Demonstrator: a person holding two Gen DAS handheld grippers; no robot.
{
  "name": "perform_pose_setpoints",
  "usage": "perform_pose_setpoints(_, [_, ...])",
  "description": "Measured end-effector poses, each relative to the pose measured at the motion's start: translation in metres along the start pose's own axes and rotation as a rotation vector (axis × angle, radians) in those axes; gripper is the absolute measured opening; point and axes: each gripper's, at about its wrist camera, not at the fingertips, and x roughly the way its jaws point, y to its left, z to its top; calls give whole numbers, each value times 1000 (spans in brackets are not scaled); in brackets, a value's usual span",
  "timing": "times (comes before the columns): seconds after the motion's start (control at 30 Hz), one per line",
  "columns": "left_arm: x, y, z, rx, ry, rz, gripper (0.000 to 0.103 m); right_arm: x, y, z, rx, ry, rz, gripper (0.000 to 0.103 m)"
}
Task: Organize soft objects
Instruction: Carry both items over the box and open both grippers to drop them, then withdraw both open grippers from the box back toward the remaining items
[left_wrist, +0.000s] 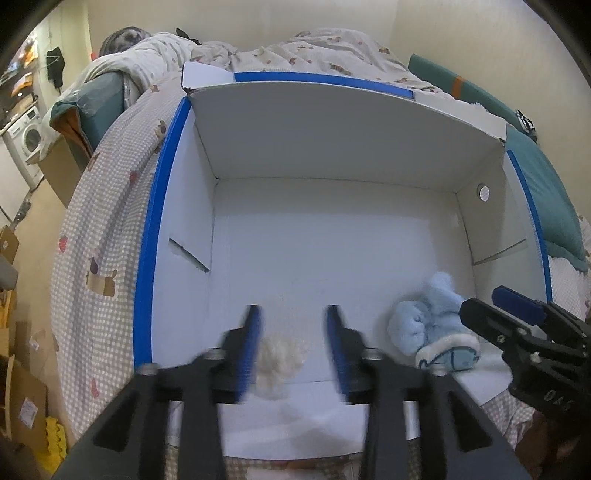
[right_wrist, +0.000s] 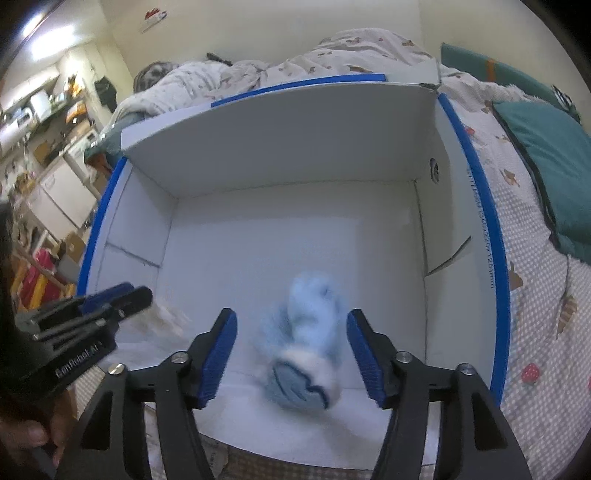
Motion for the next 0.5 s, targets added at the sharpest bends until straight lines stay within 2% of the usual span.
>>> perform_pose_setpoints(0.07, [-3, 0, 1, 2, -19, -1, 66, -1, -2, 1, 13, -5, 4, 74])
perform_pose_setpoints(0.1, [-4, 0, 1, 3, -26, 1, 68, -2, -2, 2, 15, -9, 5, 74])
perform_pose_setpoints(0.27, [-9, 4, 3, -7, -49, 17, 68, -9, 2, 2, -12, -43, -5, 83])
perform_pose_setpoints(0.4, [-10, 5, 2, -9, -53, 21, 68, -13, 4, 2, -18, -63, -2, 102])
perform_pose_setpoints(0.5, [-10, 7, 2, -22, -43, -11, 68, -17, 2, 3, -9, -83, 2, 103])
